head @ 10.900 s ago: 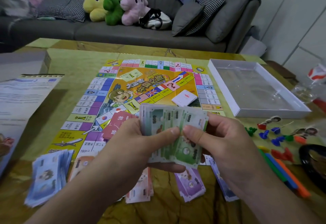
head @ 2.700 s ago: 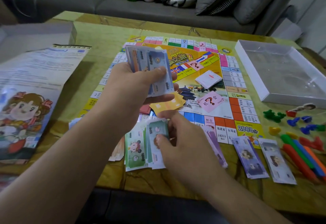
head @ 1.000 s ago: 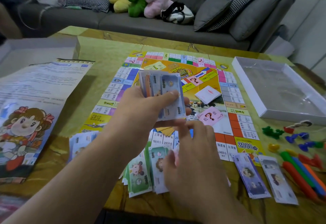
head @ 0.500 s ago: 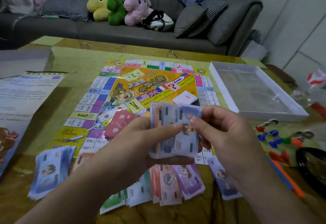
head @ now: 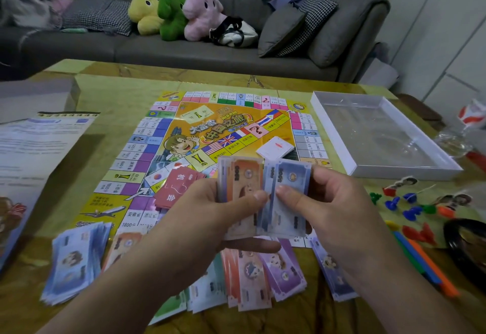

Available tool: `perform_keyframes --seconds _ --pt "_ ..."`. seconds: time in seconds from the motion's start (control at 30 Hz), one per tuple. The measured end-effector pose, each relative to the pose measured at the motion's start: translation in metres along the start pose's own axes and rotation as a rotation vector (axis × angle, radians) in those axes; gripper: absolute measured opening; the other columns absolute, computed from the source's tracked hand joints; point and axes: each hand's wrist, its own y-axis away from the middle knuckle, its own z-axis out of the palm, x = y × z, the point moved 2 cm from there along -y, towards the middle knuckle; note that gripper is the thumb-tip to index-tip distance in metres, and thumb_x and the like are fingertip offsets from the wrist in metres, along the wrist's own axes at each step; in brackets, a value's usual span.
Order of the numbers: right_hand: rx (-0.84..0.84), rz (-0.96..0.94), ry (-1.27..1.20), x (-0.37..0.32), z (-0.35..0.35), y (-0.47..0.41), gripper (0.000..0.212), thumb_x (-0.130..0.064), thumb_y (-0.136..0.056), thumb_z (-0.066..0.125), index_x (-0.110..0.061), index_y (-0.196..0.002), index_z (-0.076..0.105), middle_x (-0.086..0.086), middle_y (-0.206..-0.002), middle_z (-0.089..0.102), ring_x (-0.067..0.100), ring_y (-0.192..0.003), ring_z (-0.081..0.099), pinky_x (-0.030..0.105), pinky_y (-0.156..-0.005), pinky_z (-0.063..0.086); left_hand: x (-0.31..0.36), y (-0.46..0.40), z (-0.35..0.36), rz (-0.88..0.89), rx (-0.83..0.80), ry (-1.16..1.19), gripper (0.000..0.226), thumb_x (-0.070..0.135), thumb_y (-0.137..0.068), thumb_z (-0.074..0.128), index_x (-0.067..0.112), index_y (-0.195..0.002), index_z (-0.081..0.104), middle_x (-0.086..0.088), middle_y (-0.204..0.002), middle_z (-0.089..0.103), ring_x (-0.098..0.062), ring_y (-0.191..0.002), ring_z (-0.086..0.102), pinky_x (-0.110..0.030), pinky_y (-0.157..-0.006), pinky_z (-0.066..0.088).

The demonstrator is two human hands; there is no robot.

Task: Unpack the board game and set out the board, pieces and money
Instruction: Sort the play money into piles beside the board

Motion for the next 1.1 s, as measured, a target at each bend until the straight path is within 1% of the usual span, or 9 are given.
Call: perform_keyframes --seconds 0.1,0.27,0.47,0.67,0.77,0.83,0.93,1.0,1.1 --pt "-0.064 0.036 0.009 0.004 0.010 0.003 0.013 -0.025 -0.093 0.076 -0.028 -0.105 0.077 -0.006 -0.095 0.081 0.014 -0.087 0.079 0.038 -0.072 0.066 0.000 0.001 -0.002 -0.007 0.001 -0.091 0.022 0.012 -0.097 0.063 0.004 -0.115 0.072 -0.020 -0.103 0.079 -0.036 -0.094 0.078 -0.049 -0.079 0.065" --pt "-0.067 0.012 -0.077 0.000 0.006 0.000 0.004 -0.013 -0.096 0.071 -0.012 -0.100 0.072 0.010 -0.087 0.077 0.011 -0.068 0.072 0.018 -0.050 0.049 0.002 0.002 -0.009 0.007 0.046 -0.170 0.019 0.011 -0.100 0.063 0.001 -0.113 0.070 -0.016 -0.099 0.080 -0.033 -0.090 0.079 -0.045 -0.073 0.066" --pt "0.098 -0.009 0.046 -0.006 0.017 -0.005 0.021 -0.003 -0.094 0.074 -0.023 -0.095 0.068 0.002 -0.081 0.079 0.009 -0.062 0.070 0.026 -0.051 0.049 0.029 0.005 -0.042 0.061 0.234 -0.224 0.018 0.008 -0.100 0.064 -0.009 -0.106 0.068 -0.022 -0.091 0.078 -0.034 -0.082 0.079 -0.043 -0.065 0.066" --pt "-0.316 -0.055 0.182 -0.022 0.146 0.008 0.036 -0.009 -0.097 0.071 -0.042 -0.110 0.065 0.010 -0.089 0.074 0.030 -0.079 0.075 0.054 -0.063 0.062 0.071 0.019 -0.120 0.161 0.477 -0.018 0.026 0.011 -0.101 0.064 -0.012 -0.114 0.062 -0.030 -0.100 0.075 -0.033 -0.078 0.079 -0.031 -0.055 0.062" --pt "-0.390 -0.066 0.245 -0.018 0.211 0.009 0.030 -0.011 -0.097 0.066 -0.035 -0.113 0.064 0.003 -0.084 0.070 0.021 -0.075 0.074 0.050 -0.064 0.062 0.077 0.027 -0.146 0.138 0.535 0.068 0.033 0.019 -0.103 0.061 -0.012 -0.115 0.060 -0.029 -0.102 0.075 -0.034 -0.082 0.079 -0.034 -0.057 0.063" --pt "-0.424 -0.110 0.298 -0.017 0.243 0.010 0.023 -0.013 -0.096 0.066 -0.032 -0.109 0.061 -0.003 -0.079 0.065 0.015 -0.074 0.069 0.039 -0.065 0.060 0.081 0.031 -0.154 0.092 0.512 0.115 0.036 0.023 -0.106 0.055 -0.011 -0.115 0.059 -0.029 -0.107 0.074 -0.037 -0.086 0.079 -0.039 -0.062 0.065" --pt "-0.405 -0.299 0.683 -0.010 0.272 0.016 0.014 -0.021 -0.095 0.064 -0.031 -0.099 0.053 -0.002 -0.096 0.059 0.025 -0.102 0.059 0.037 -0.082 0.050 0.084 0.034 -0.151 0.084 0.427 0.211 0.036 0.020 -0.109 0.045 -0.012 -0.117 0.058 -0.030 -0.107 0.075 -0.038 -0.090 0.078 -0.045 -0.069 0.066" --pt "-0.276 -0.467 0.938 -0.004 0.279 0.024 0.021 -0.029 -0.089 0.068 -0.024 -0.108 0.060 0.007 -0.112 0.053 0.030 -0.111 0.048 0.040 -0.096 0.046 0.083 0.035 -0.145 0.093 0.353 0.242 0.035 0.017 -0.111 0.040 -0.013 -0.119 0.058 -0.029 -0.106 0.075 -0.037 -0.093 0.078 -0.048 -0.074 0.066" --pt "-0.154 -0.502 0.942 -0.010 0.264 0.031 0.036 -0.038 -0.084 0.068 -0.017 -0.111 0.059 0.009 -0.116 0.052 0.029 -0.108 0.047 0.042 -0.095 0.047 0.080 0.034 -0.136 0.115 0.245 0.224 0.033 0.013 -0.111 0.039 -0.012 -0.123 0.057 -0.027 -0.108 0.076 -0.037 -0.099 0.077 -0.051 -0.080 0.064"
